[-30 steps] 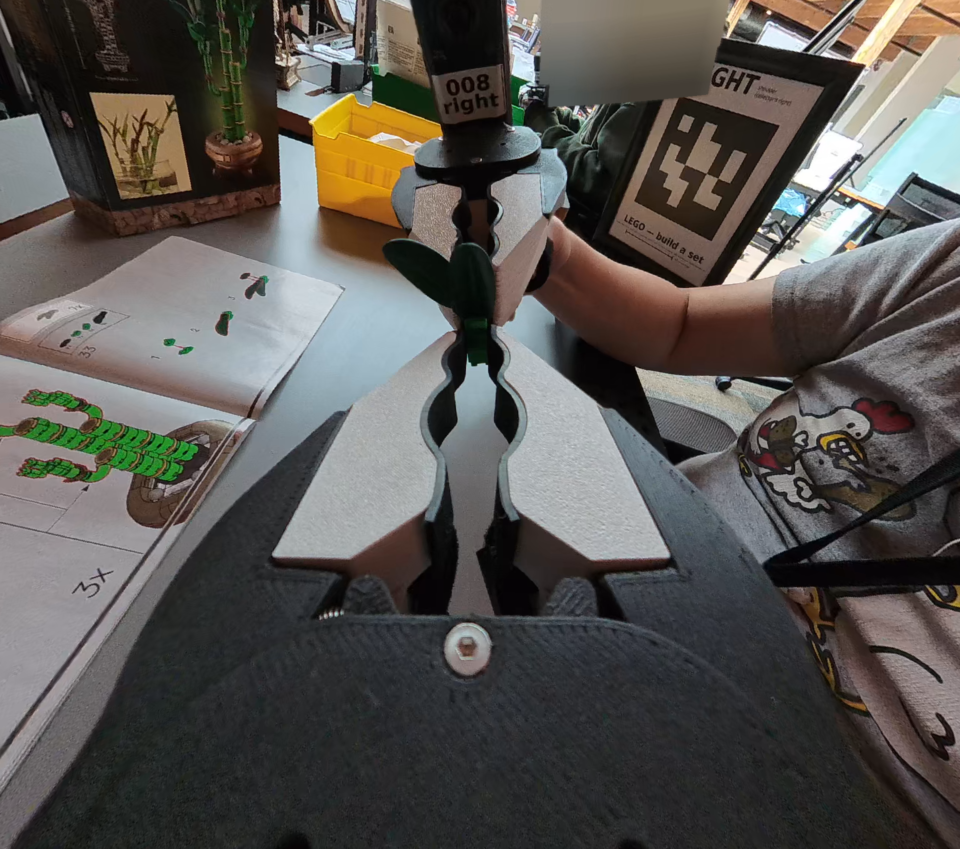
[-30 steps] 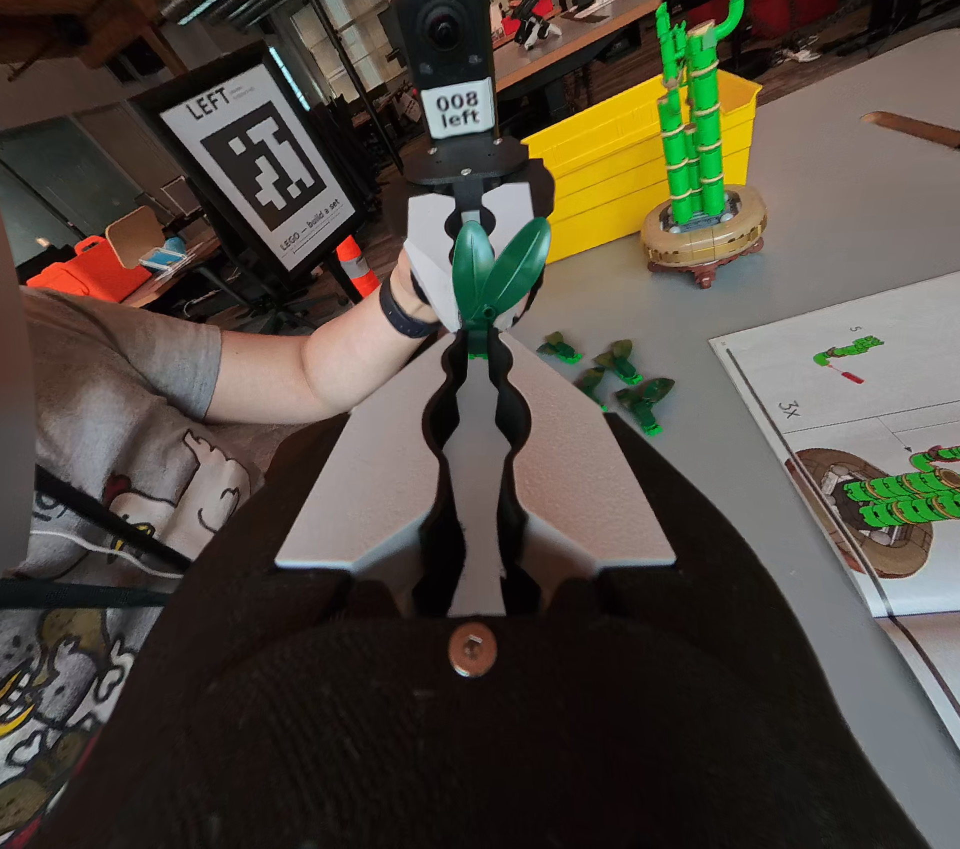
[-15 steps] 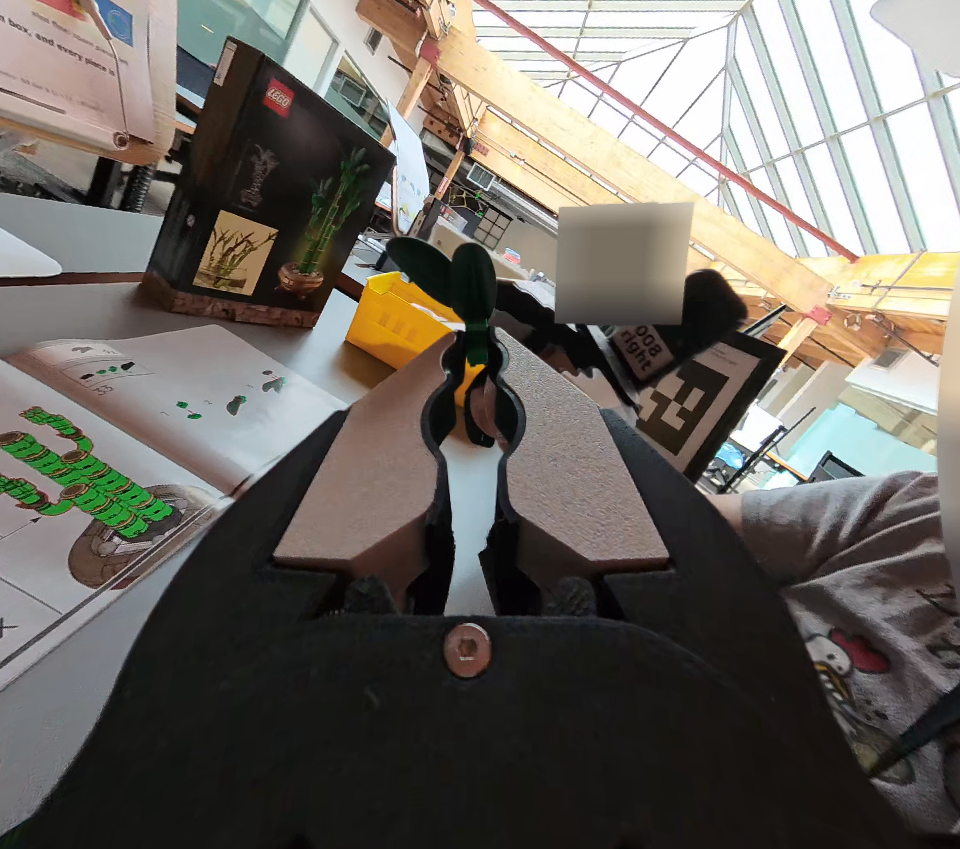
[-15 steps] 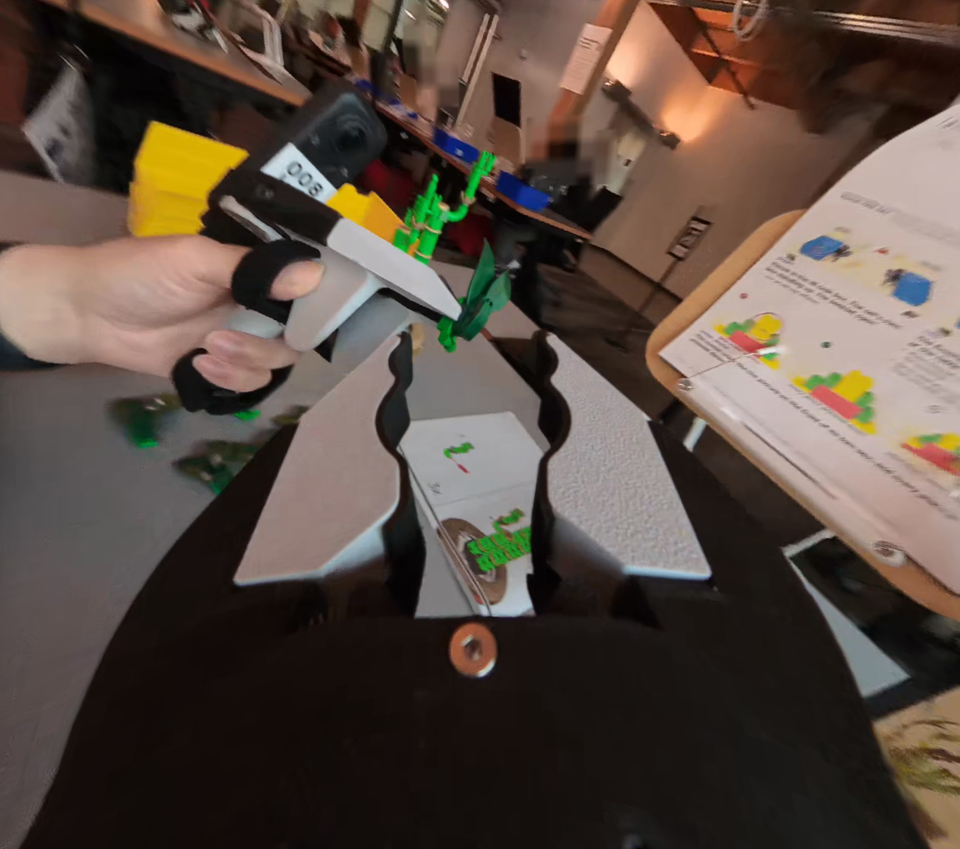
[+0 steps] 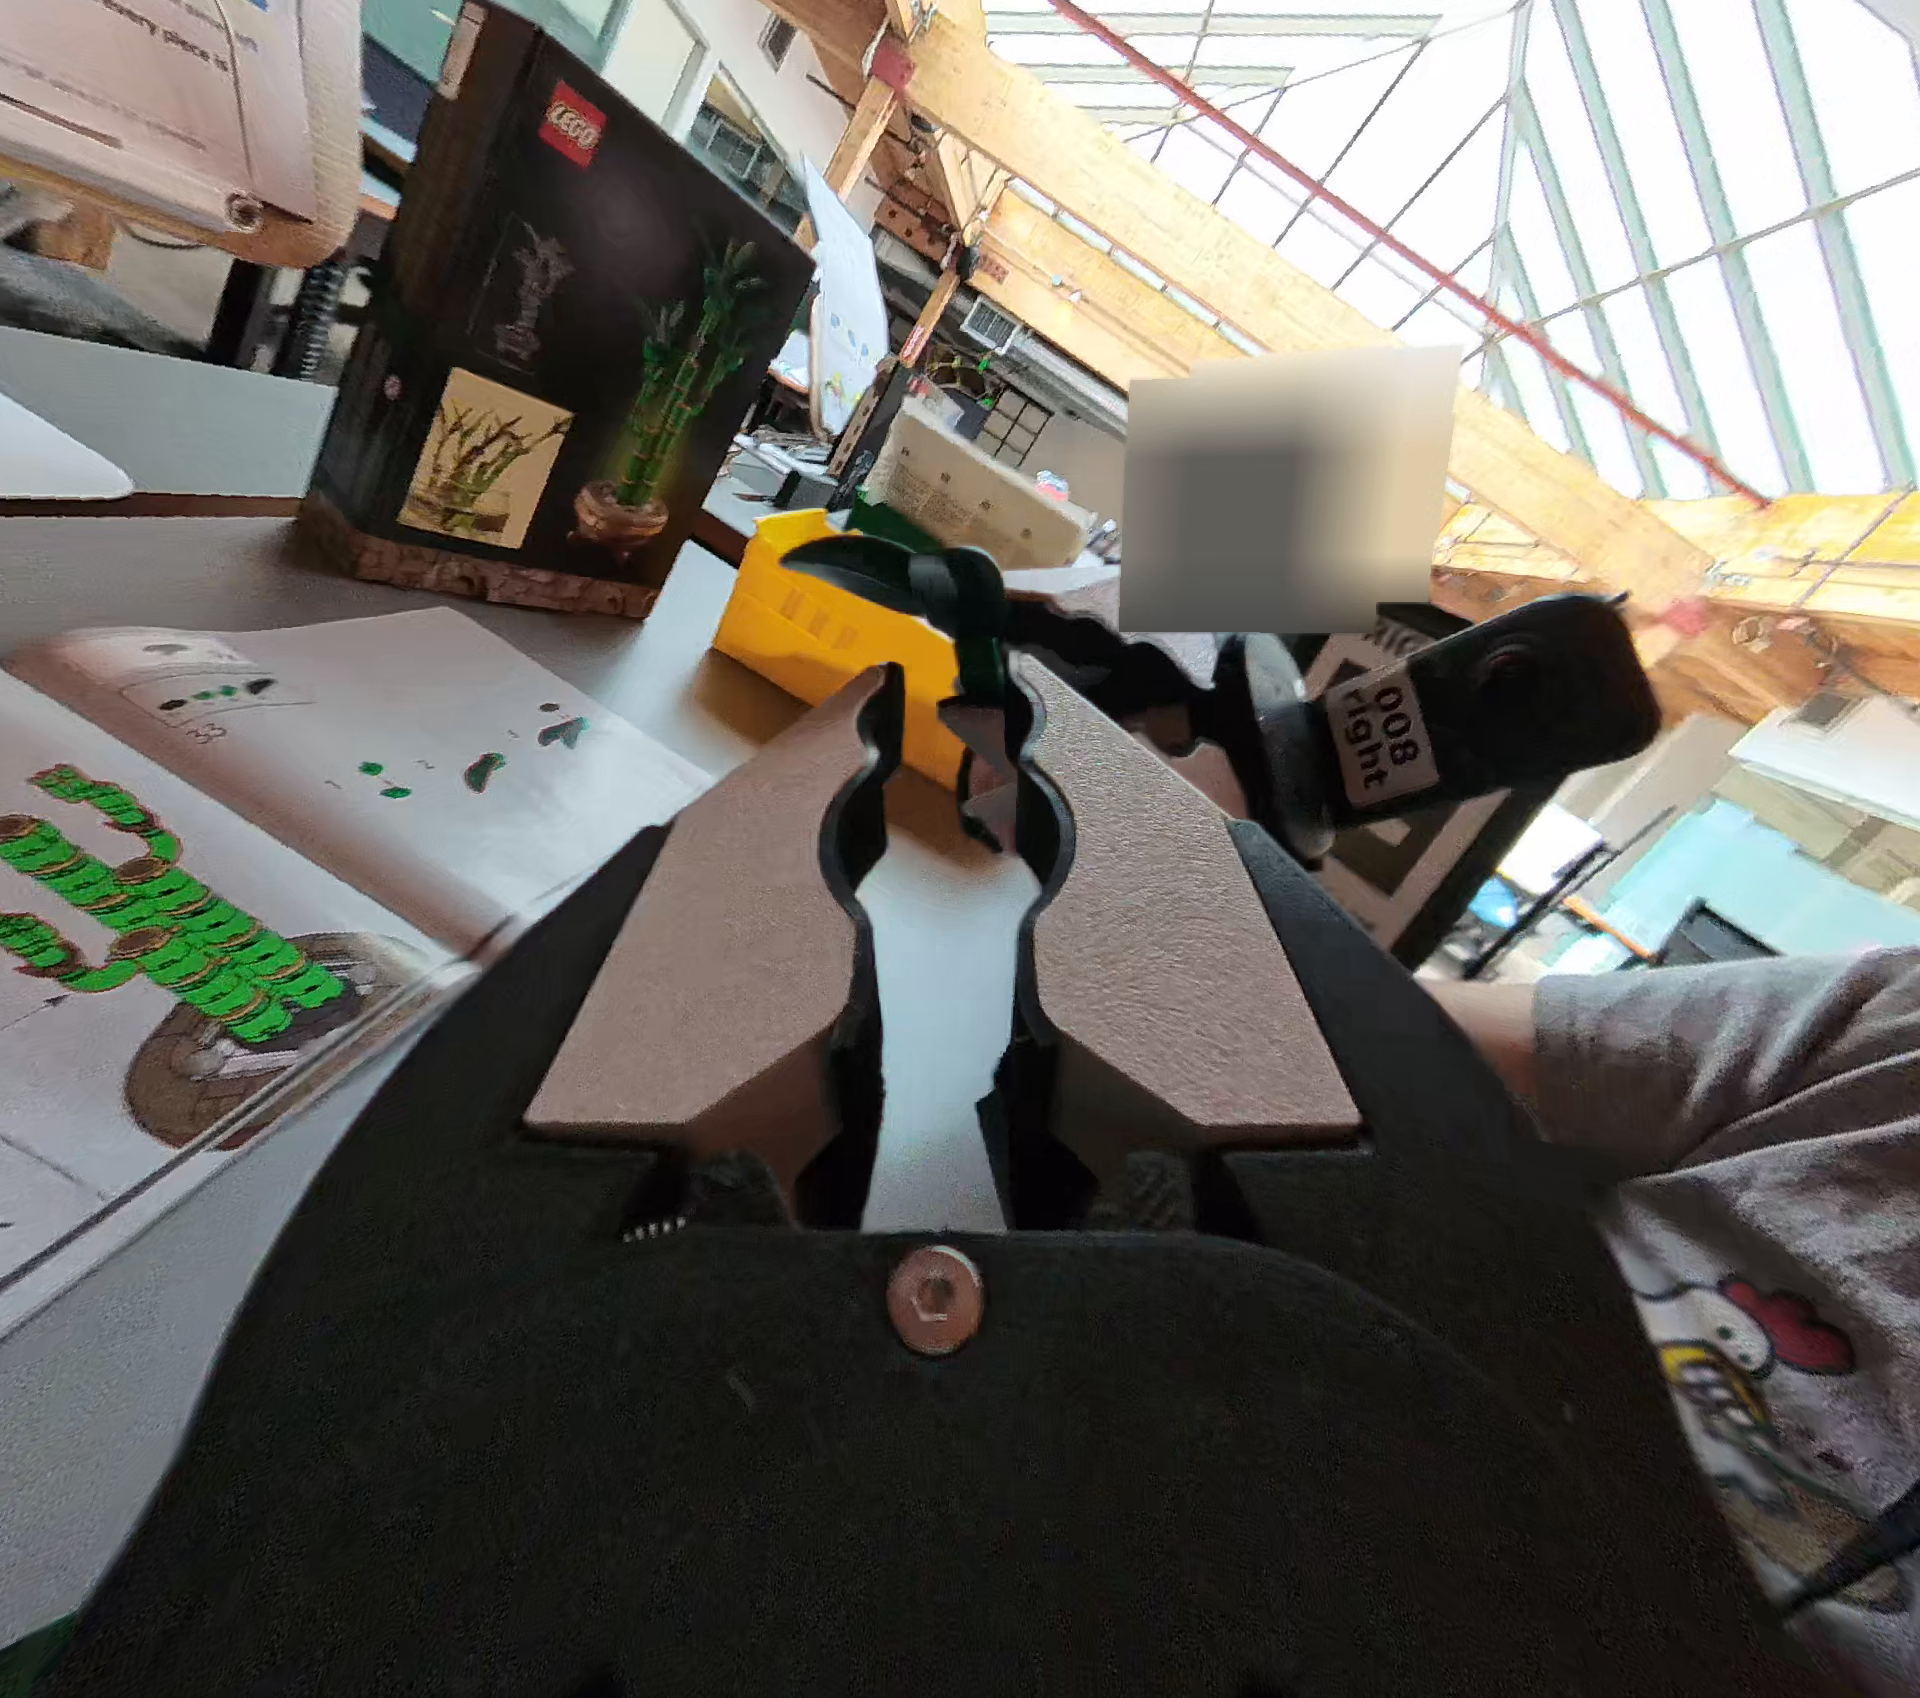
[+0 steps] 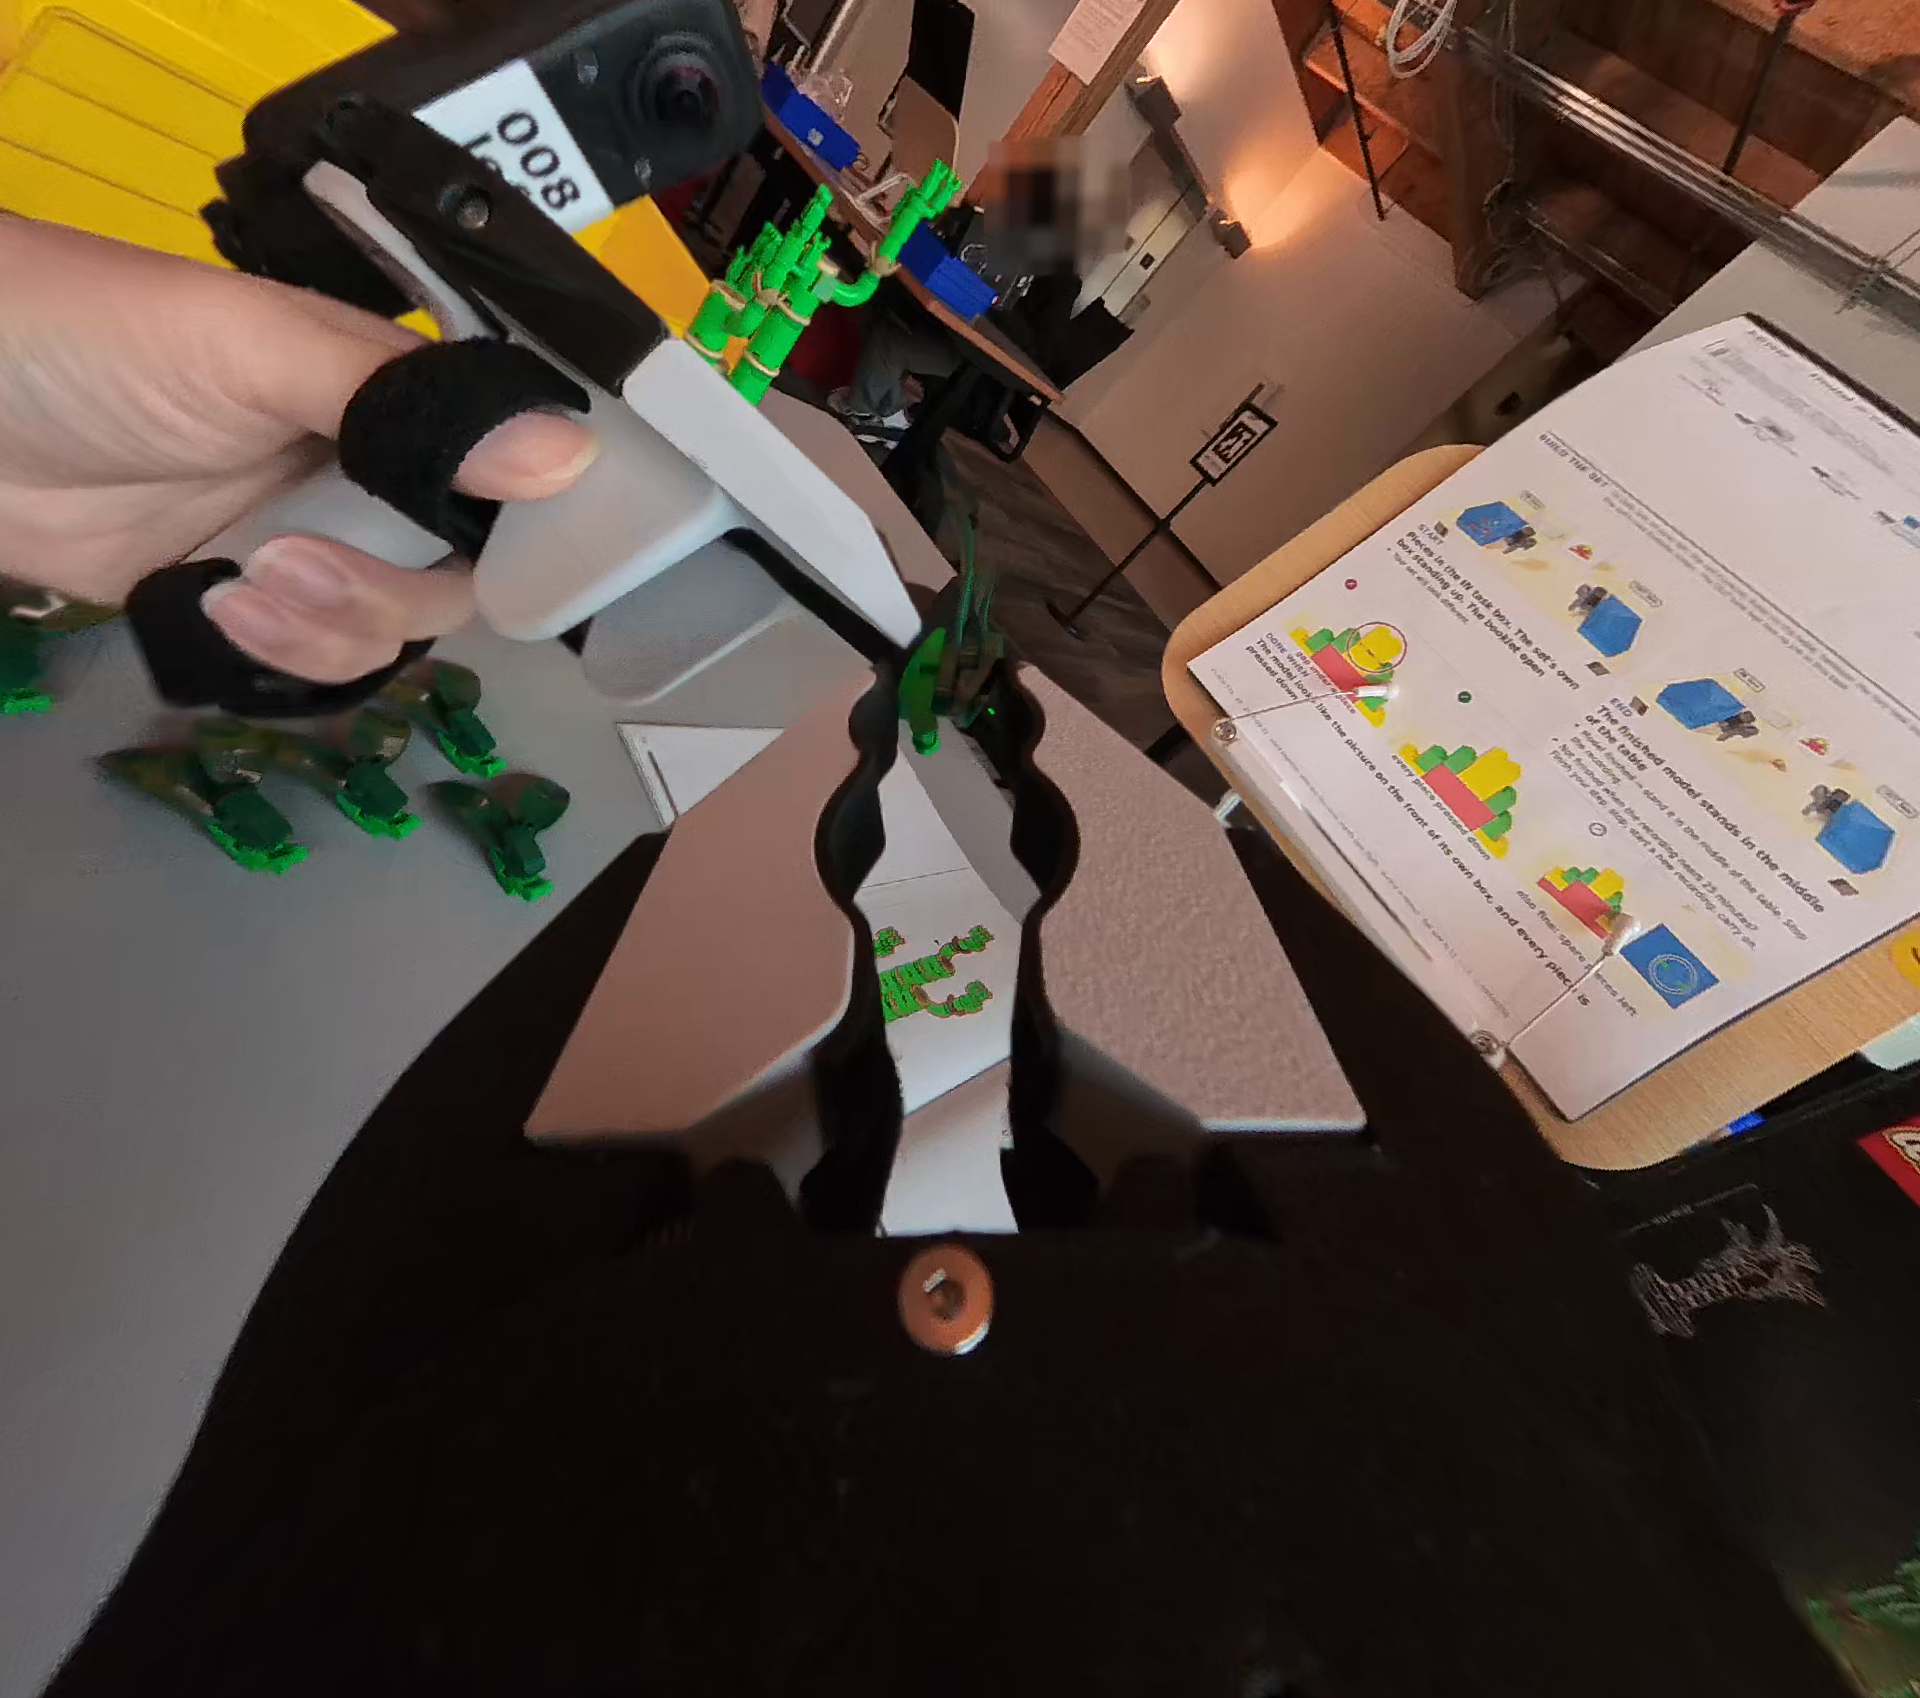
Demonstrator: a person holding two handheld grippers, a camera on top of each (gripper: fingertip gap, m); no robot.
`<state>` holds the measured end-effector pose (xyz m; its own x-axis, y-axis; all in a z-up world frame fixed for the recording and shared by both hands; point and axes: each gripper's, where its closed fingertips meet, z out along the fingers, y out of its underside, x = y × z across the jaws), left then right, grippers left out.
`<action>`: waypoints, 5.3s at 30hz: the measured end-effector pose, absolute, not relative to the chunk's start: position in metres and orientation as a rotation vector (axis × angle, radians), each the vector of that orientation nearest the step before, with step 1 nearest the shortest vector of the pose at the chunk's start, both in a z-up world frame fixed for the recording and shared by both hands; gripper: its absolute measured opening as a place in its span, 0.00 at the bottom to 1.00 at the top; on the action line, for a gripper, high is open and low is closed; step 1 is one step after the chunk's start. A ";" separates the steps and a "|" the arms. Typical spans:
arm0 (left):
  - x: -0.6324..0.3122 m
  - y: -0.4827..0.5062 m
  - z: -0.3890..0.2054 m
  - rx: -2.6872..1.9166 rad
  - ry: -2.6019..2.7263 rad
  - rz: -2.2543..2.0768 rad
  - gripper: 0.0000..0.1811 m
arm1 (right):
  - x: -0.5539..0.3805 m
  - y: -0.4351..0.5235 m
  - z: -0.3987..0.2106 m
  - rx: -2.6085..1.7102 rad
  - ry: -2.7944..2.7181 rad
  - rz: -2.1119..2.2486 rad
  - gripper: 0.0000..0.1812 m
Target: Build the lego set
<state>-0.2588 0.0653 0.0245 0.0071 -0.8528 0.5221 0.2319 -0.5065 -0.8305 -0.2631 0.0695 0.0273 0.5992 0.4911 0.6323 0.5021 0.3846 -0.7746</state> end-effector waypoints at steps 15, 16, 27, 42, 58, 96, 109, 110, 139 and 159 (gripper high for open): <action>-0.248 0.043 0.020 -1.396 0.829 -1.778 0.04 | -0.263 0.052 0.019 -1.141 -1.202 0.034 0.09; -0.248 0.043 0.021 -1.391 0.829 -1.771 0.04 | -0.263 0.052 0.021 -1.140 -1.194 0.044 0.09; -0.254 0.046 0.033 -1.353 0.717 -1.876 0.03 | -0.261 0.049 0.033 -1.066 -1.129 -0.033 0.06; -0.250 0.047 0.028 -1.386 0.699 -1.837 0.03 | -0.259 0.053 0.029 -1.111 -1.126 -0.069 0.06; -0.250 0.047 0.029 -1.419 0.690 -1.839 0.03 | -0.258 0.054 0.028 -1.115 -1.155 -0.129 0.06; -0.256 0.035 -0.049 -1.043 1.651 -0.011 0.06 | -0.264 0.037 -0.046 -1.146 -1.610 -0.015 0.06; -0.255 0.033 -0.055 -1.075 1.685 -0.064 0.06 | -0.265 0.035 -0.053 -1.242 -1.619 0.189 0.07; -0.254 0.030 -0.056 -1.063 1.700 -0.072 0.06 | -0.264 0.031 -0.055 -1.255 -1.638 0.213 0.07; -0.257 0.025 -0.062 -1.146 1.725 -0.192 0.06 | -0.264 0.028 -0.061 -1.230 -1.678 0.053 0.06; -0.253 0.028 -0.075 -1.137 1.800 -0.048 0.05 | -0.259 0.032 -0.075 -1.301 -1.734 -0.030 0.05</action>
